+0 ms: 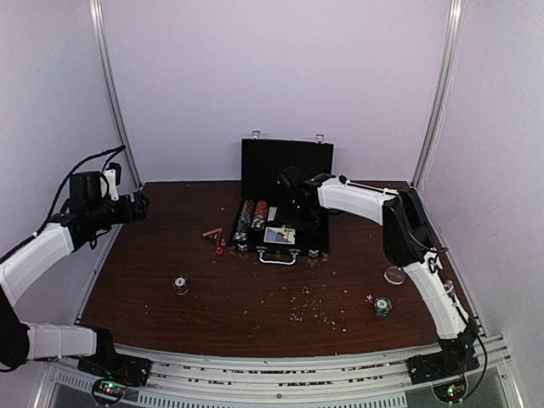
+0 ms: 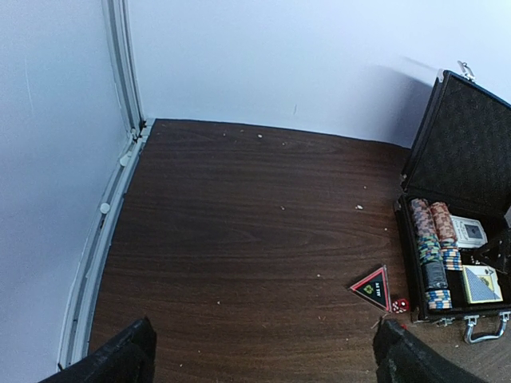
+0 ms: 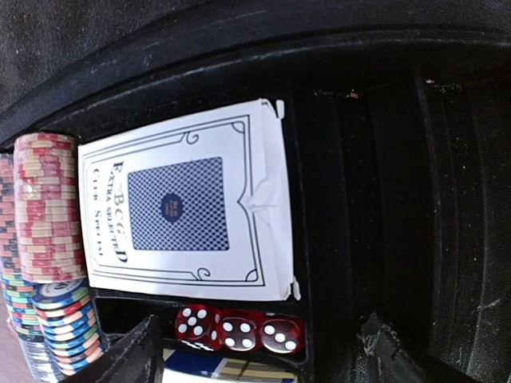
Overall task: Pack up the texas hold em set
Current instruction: Adjust the dice in the slot.
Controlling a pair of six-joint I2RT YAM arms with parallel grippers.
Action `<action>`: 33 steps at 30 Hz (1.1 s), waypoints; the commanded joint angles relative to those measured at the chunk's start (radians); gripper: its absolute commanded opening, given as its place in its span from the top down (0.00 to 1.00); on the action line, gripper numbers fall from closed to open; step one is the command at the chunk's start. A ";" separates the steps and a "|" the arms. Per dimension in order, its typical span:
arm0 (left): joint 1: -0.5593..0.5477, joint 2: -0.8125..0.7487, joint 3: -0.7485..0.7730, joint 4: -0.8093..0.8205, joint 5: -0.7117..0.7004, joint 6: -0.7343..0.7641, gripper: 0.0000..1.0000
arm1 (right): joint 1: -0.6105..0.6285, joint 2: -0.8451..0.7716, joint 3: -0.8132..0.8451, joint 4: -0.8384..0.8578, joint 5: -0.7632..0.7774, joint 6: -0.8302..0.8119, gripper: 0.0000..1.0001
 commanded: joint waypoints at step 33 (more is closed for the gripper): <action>-0.005 0.017 0.012 0.008 -0.006 -0.008 0.02 | -0.001 -0.062 -0.019 0.080 -0.079 -0.028 0.67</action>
